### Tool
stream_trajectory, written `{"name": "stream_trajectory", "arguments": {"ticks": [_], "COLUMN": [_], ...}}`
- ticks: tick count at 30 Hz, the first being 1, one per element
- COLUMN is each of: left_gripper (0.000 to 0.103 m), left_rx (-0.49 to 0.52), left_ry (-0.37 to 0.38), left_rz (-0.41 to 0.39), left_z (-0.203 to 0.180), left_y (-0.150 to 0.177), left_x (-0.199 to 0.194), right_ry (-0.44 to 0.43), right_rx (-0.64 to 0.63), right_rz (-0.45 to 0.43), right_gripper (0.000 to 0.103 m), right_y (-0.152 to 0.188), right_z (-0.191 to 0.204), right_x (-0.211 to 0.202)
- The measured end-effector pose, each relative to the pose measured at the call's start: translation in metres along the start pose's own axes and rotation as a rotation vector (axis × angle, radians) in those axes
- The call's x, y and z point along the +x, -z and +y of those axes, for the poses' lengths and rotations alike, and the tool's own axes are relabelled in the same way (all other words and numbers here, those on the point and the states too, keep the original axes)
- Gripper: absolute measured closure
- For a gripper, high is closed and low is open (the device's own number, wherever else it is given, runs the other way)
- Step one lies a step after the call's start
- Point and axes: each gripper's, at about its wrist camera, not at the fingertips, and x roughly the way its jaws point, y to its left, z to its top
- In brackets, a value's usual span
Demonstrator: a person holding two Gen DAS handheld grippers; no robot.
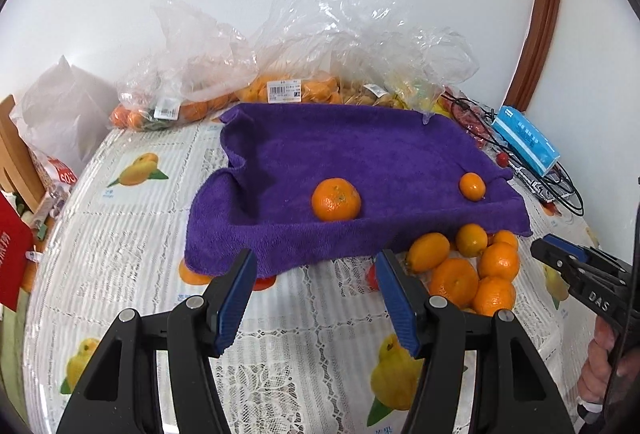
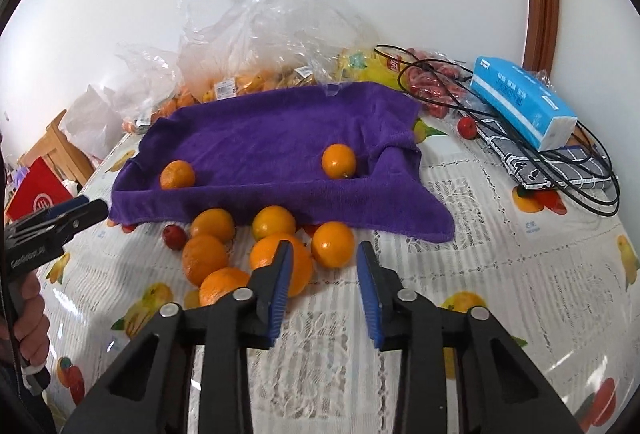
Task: Organize fruits
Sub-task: 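Move both open grippers back toward the fruit row beside the towel, then grasp another tangerine with the right gripper while the left gripper grasps a red tomato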
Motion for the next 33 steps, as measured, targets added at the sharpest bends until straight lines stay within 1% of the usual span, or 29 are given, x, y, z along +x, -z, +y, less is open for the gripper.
{"name": "stream_trajectory", "arguments": {"ticks": [3,7,10,14,17,20,23,28,31,33], "left_gripper": [0.043,0.043,0.043,0.043,0.043,0.043,0.043,0.043,0.043,0.043], "left_rx": [-0.014,-0.039,-0.048,-0.045,-0.055,-0.066,-0.071,-0.085,-0.092,-0.097], "left_ry": [0.008,0.028,0.052,0.039,0.047,0.048,0.054,0.071,0.075,0.081], "left_rz": [0.0,0.0,-0.016,-0.028,-0.027,-0.019,-0.01,0.004,0.0,-0.001], "left_z": [0.001,0.003,0.003,0.003,0.006,0.008,0.009,0.012,0.013,0.014], "left_y": [0.002,0.003,0.003,0.003,0.003,0.004,0.006,0.007,0.007,0.006], "left_x": [0.007,0.015,0.017,0.019,0.022,0.026,0.031,0.034,0.034,0.034], "right_ry": [-0.002,-0.011,-0.019,-0.017,-0.03,-0.028,-0.033,-0.076,-0.07,-0.089], "right_rx": [0.005,0.013,0.013,0.004,0.007,0.0,0.001,0.027,0.037,0.051], "right_rz": [0.014,0.04,0.045,0.064,0.071,0.072,0.076,0.113,0.14,0.141], "right_gripper": [0.076,0.076,0.076,0.076,0.076,0.075,0.071,0.071,0.071,0.072], "right_y": [-0.003,-0.006,-0.008,-0.01,-0.01,-0.012,-0.013,-0.017,-0.018,-0.018], "right_z": [-0.004,-0.01,-0.011,-0.01,-0.01,-0.01,-0.01,-0.012,-0.013,-0.015], "right_x": [0.012,0.025,0.03,0.038,0.044,0.046,0.048,0.056,0.061,0.062]}}
